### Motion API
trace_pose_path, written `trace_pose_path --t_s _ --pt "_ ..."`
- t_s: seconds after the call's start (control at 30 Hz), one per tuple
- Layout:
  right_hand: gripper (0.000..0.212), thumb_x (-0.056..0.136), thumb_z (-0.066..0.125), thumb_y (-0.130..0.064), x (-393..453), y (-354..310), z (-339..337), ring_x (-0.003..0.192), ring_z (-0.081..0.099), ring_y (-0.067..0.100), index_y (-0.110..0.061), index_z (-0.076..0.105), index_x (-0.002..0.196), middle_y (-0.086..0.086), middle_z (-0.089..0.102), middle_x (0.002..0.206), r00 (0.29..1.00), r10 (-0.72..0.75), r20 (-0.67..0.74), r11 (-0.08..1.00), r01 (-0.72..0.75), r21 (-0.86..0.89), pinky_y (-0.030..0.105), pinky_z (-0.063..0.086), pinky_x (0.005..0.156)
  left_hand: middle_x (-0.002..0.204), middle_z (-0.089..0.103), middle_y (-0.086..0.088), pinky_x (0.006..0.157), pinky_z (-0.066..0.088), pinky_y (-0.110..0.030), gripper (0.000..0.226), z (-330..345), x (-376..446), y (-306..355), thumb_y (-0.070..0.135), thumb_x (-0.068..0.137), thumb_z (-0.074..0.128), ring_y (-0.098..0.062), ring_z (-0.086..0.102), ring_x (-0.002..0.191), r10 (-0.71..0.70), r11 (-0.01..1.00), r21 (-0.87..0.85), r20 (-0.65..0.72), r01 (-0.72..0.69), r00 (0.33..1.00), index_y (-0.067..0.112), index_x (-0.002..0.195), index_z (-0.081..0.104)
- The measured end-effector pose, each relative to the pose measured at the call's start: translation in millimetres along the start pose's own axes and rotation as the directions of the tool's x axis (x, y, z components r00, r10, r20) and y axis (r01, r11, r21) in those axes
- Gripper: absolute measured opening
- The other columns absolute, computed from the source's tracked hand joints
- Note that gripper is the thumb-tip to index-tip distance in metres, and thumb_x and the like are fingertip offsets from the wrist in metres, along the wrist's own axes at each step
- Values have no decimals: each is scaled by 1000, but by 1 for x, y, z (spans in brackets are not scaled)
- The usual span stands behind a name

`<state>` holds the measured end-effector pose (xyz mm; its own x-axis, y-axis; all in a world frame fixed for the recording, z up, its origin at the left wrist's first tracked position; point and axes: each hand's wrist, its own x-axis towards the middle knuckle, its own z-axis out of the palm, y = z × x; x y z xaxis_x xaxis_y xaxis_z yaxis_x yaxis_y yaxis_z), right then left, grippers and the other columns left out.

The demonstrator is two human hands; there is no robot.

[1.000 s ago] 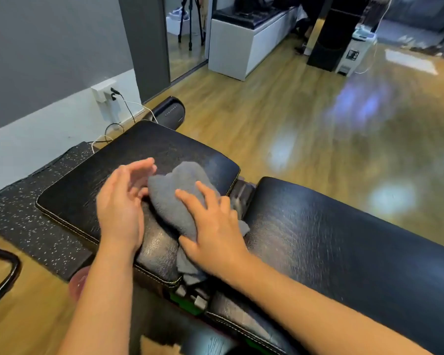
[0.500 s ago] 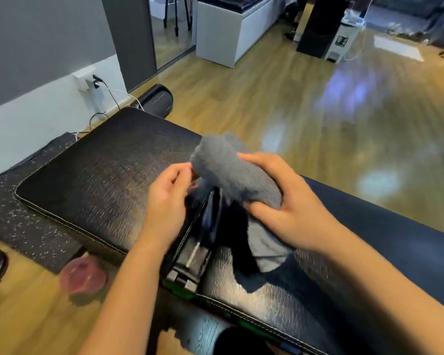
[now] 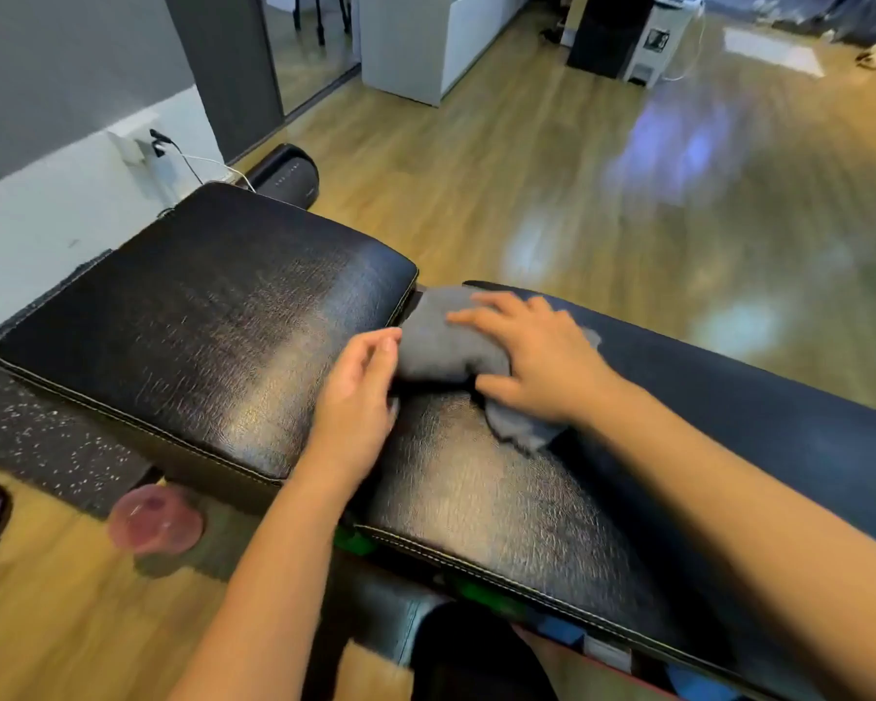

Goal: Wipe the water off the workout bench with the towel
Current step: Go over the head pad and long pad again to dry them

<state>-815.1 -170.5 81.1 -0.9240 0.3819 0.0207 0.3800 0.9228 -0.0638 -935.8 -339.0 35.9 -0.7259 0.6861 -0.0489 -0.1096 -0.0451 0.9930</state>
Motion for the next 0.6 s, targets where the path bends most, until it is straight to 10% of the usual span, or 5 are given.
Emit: trace_pose_path --t_s 0.13,0.37,0.6 --pt "65 80 59 -48 18 25 -2 116 47 37 -47 39 141 -5 41 146 986 154 -60 988 -155 0 51 42 92 118 63 14 102 45 -28 27 21 -26 -11 48 97 49 6 60 110 83 976 206 -76 -66 994 31 117 58" --pt "75 69 53 -57 -89 -30 1 102 50 37 -42 37 141 4 43 147 956 -290 -28 957 289 -36 49 44 79 111 71 -2 74 53 -21 49 17 -31 -8 48 102 33 -12 69 88 -6 995 -92 -328 -26 945 13 105 67" --pt "75 69 36 -64 -85 0 3 99 51 33 -43 37 141 2 45 145 915 -403 -33 915 403 -12 45 42 75 86 76 -6 65 50 -15 59 22 -33 -8 43 96 31 -4 68 71 112 981 189 -355 -46 928 3 91 74"
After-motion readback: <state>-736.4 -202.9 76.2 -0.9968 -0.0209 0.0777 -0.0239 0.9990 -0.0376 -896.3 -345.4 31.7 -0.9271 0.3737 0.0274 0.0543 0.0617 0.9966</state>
